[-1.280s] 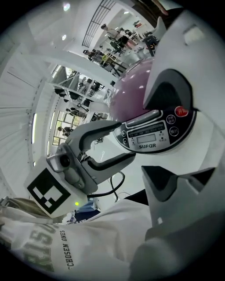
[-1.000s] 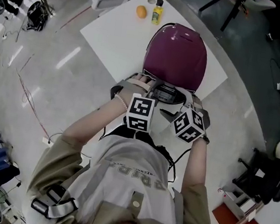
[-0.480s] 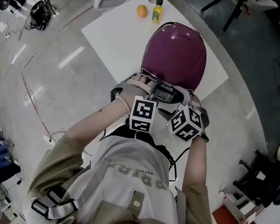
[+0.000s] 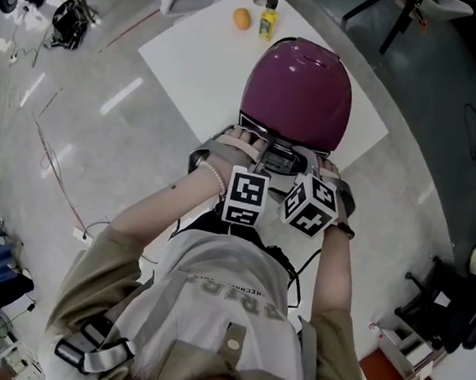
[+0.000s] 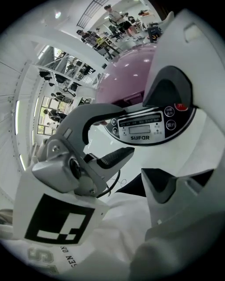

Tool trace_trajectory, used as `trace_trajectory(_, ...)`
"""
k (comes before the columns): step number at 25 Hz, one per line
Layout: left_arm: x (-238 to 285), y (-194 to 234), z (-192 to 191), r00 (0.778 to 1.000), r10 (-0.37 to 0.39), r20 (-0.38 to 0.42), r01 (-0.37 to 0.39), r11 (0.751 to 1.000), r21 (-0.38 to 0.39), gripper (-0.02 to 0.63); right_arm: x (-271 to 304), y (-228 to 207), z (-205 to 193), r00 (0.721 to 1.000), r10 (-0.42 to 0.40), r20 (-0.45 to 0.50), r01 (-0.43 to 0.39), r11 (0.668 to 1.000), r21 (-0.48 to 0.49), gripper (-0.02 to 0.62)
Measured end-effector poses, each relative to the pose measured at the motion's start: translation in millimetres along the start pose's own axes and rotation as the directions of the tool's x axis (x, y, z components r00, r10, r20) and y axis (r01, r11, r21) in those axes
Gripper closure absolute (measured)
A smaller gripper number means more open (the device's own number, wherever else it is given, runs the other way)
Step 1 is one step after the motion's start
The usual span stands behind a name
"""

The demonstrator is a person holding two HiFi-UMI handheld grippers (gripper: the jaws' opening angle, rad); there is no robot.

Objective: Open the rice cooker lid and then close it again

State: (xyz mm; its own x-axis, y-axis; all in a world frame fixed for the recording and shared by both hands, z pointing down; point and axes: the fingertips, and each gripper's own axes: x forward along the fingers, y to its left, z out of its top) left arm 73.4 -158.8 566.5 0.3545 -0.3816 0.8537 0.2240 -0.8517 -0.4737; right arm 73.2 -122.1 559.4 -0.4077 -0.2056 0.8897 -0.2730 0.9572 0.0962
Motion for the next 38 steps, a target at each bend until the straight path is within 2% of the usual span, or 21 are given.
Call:
trace_trajectory(9,-2,1,1,0.999,0.014,0.029,-0.013,0.999,-0.049,0.256,0,-1,3,0.998,-0.04,0.047,0.039,0.999,0.036,0.175)
trace_trajectory(21,0,-1,4,0.999,0.011,0.048,-0.008,0.998,-0.061,0.258,-2,-3,4,0.998,-0.009,0.064,0.004,0.996,0.085,0.164)
trace_trajectory(26,-1,-2,2,0.999,0.027,0.033,-0.025,0.999,-0.045,0.256,-6,-5,8,0.996,-0.024,0.081,0.017,0.996,0.088,0.164)
trace_trajectory(38,1,4,0,0.998,0.003,0.063,0.003,0.995,-0.1,0.258,-5,-11,12,0.992,-0.033,0.119,0.022,0.995,0.098,0.164)
